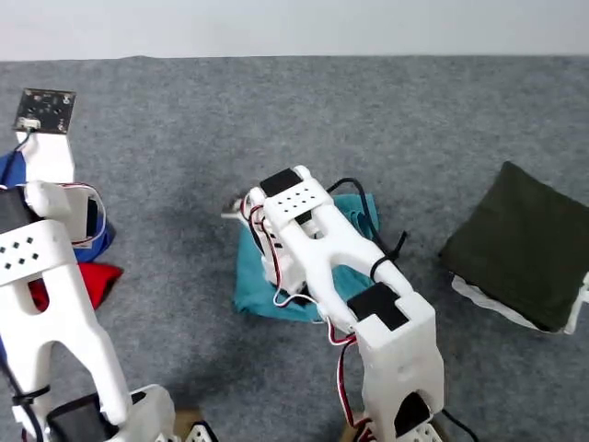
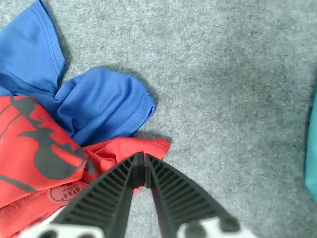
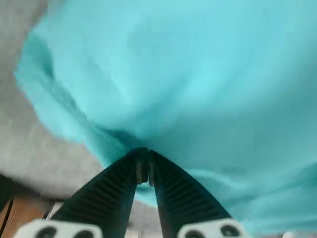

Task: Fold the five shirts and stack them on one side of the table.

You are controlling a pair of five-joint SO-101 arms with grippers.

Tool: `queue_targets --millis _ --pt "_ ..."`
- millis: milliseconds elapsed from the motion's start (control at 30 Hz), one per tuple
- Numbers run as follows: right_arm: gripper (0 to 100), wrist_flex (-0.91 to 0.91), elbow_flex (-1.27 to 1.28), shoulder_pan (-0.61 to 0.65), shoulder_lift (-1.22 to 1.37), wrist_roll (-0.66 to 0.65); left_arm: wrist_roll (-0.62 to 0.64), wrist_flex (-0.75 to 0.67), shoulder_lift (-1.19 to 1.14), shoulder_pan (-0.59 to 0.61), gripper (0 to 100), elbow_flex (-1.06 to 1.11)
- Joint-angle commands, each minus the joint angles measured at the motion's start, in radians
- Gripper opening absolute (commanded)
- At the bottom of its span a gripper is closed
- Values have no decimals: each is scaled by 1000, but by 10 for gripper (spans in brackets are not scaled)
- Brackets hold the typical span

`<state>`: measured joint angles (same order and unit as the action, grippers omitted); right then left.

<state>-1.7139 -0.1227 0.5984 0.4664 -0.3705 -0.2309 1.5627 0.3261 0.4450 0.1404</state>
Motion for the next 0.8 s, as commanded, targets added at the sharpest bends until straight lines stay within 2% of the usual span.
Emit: queue_targets --millis 0,133,300,567,767 --pt "10 -79 12 8 -73 -11 -8 -15 35 5 6 -7" --pt "10 -45 14 12 -174 -43 -8 -26 35 5 6 -7" --pt "10 94 -44 21 -194 21 0 -57 37 55 6 -22" --pt "10 208 -48 214 -94 31 2 -72 37 245 6 -70" --pt "10 193 -49 317 47 28 -5 -75 37 324 6 -71"
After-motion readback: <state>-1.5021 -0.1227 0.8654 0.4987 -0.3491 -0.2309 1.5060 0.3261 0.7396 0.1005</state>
